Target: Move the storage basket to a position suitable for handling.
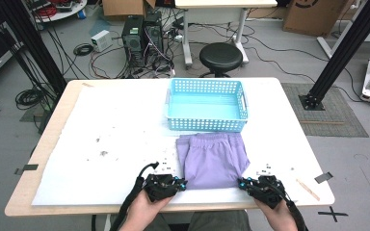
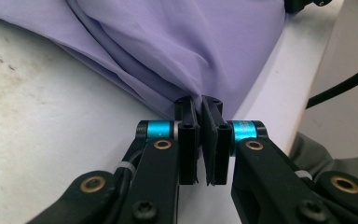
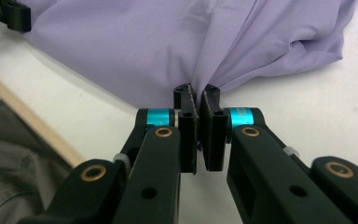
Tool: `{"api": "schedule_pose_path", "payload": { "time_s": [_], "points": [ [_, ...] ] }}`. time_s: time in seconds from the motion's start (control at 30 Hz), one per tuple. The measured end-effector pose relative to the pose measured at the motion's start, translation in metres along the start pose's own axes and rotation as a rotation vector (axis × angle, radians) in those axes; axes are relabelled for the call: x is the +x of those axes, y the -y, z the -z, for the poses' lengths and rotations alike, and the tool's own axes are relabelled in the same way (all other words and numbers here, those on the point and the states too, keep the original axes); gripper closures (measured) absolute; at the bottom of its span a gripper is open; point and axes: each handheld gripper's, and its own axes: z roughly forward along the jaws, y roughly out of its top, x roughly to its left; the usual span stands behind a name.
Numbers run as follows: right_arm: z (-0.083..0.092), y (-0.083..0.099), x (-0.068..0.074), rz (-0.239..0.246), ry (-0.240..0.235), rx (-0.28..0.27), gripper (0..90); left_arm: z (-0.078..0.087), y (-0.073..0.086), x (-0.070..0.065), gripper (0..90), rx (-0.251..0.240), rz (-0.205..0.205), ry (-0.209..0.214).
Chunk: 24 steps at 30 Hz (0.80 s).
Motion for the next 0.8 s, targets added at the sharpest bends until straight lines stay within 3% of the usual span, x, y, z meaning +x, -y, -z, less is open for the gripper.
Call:
{"api": "schedule_pose_path", "payload": {
  "time_s": [0.23,0.8],
  "points": [
    [0.008,0.012,0.013,0.024,-0.011,0.008,87.5,0.007,0.007,-0.007,85.1,0.011,-0.011,0.019],
    [0.012,0.017,0.020,0.091,0.014,0.001,86.1,0.009,0.010,-0.013,84.5,0.010,-0.036,0.018]
  ]
}}
